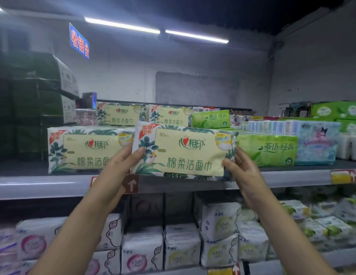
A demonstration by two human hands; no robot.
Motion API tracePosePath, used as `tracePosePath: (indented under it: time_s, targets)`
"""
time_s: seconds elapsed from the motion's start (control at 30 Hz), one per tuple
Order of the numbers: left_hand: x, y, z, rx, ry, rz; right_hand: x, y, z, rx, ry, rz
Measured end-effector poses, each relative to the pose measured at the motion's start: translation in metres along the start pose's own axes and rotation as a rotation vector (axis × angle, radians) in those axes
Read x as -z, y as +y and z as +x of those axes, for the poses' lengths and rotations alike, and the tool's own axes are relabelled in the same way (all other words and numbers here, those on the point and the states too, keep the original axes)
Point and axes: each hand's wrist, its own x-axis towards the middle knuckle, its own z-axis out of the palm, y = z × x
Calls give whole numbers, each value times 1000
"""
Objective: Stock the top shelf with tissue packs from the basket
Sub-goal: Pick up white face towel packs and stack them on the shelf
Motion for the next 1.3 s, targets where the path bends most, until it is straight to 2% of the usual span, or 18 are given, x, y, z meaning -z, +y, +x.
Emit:
tracePosePath:
  time_s: [0.23, 0.5, 0.67, 0.87, 1.07, 1.3]
  targets:
    - [4, 2, 6, -21, 3, 215, 2, 4, 15, 30, -26, -10]
    - [7, -6, 19, -46, 97, 305, 5, 9, 31, 24, -27, -39]
    - [4, -12, 24, -83, 171, 359, 4, 13, 38, 61, 48, -162]
    - [-2, -20, 30, -239, 396, 657, 1, 16, 45, 112, 98, -347]
    - [-4, -23, 37, -243, 402, 771, -4, 25, 55, 200, 207, -532]
    - [4, -32, 37, -255, 426, 888, -1, 36, 56, 228, 173, -660]
